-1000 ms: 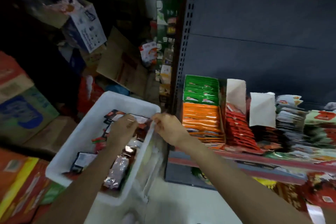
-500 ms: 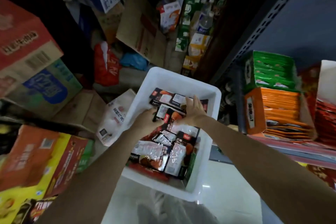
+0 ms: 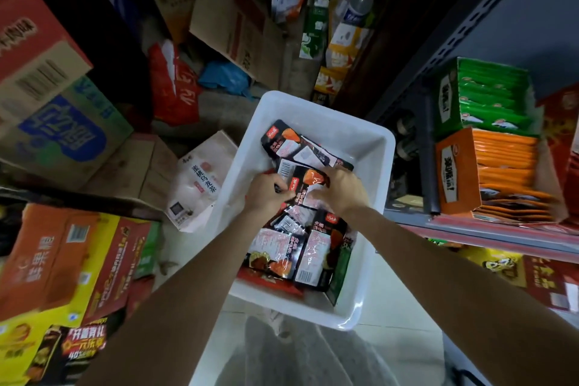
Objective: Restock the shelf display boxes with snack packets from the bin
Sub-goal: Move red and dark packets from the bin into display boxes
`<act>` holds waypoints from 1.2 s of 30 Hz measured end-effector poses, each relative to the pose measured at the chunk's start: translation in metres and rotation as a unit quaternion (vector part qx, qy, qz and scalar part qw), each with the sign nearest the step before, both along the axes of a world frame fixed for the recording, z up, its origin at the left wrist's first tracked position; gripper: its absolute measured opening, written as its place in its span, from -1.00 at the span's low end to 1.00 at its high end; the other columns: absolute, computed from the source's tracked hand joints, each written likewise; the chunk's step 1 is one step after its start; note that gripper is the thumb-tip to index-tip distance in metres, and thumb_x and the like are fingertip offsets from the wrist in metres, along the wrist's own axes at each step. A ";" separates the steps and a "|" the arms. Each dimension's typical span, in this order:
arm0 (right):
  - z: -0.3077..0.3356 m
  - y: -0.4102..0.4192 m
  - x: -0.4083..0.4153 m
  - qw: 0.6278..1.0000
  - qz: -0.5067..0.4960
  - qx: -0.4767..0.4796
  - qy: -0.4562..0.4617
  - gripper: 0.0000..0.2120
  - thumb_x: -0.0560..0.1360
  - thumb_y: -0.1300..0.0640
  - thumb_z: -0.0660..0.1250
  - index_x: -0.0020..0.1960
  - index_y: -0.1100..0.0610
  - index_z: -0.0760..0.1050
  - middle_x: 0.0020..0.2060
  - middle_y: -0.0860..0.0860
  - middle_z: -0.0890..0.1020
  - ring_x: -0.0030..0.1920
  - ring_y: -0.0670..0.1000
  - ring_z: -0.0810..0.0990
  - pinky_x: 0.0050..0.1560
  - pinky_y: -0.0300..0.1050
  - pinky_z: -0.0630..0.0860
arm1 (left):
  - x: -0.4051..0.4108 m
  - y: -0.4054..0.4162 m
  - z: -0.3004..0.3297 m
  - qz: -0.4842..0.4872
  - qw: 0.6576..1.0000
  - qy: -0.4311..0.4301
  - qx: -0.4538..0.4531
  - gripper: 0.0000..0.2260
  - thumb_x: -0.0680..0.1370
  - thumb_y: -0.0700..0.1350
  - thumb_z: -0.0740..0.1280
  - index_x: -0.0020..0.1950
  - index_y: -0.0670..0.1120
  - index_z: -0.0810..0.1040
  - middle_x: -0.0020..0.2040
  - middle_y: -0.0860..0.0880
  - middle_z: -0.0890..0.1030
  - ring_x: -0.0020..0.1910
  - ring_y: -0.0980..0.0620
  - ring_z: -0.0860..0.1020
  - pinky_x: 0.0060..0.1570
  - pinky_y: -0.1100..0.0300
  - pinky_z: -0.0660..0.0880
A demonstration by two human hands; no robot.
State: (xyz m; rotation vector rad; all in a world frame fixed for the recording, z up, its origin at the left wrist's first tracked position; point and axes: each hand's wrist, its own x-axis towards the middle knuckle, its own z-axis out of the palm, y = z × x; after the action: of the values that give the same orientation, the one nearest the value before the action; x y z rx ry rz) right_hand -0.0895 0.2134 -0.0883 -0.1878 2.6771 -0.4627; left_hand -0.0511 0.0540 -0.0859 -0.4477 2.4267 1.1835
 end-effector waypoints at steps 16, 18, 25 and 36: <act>0.017 -0.010 -0.029 0.991 -0.067 -0.047 -0.105 -0.69 0.41 0.03 0.46 0.01 0.17 0.46 -0.04 0.08 0.61 -0.08 0.10 0.56 -0.28 -0.28 0.42 | 0.007 -0.025 0.017 0.147 0.985 0.085 -0.026 -0.87 0.59 -0.27 0.17 0.09 -0.17 0.47 0.06 -0.21 0.59 0.07 -0.16 0.56 0.02 0.02 0.51; 0.031 -0.009 -0.029 0.984 -0.075 -0.113 -0.115 -0.82 0.46 0.15 0.42 0.01 0.18 0.50 -0.10 0.04 0.55 -0.13 0.03 0.50 -0.45 -0.31 0.34 | 0.005 -0.030 0.018 0.191 0.978 0.068 0.038 -0.90 0.57 -0.29 0.22 0.01 -0.11 0.46 0.08 -0.17 0.58 0.10 -0.14 0.56 0.06 -0.08 0.55; 0.058 0.016 -0.018 0.955 -0.128 -0.262 -0.052 -0.89 0.46 0.26 0.38 -0.12 0.11 0.48 -0.22 0.00 0.57 -0.14 0.05 0.54 -0.07 -0.12 0.46 | 0.002 -0.020 0.051 0.170 0.984 0.038 0.038 -0.93 0.52 -0.17 0.31 -0.02 -0.12 0.47 -0.22 0.05 0.50 -0.28 0.18 0.45 -0.45 0.39 0.24; 0.129 0.067 -0.003 0.835 -0.242 -0.480 -0.115 -0.88 0.44 0.28 0.41 -0.06 0.17 0.52 -0.16 0.12 0.65 -0.22 0.07 0.64 -0.20 -0.10 0.60 | -0.019 0.015 0.114 0.147 0.948 0.097 0.266 -0.91 0.53 -0.23 0.35 -0.12 -0.04 0.56 -0.04 -0.07 0.61 0.03 -0.07 0.57 -0.02 0.03 0.59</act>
State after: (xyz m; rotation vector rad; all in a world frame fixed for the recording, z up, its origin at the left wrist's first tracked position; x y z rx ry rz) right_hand -0.0928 0.2801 0.0408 0.2655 1.9897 -1.8297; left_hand -0.0702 0.0690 0.0279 -0.5527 2.1055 2.0179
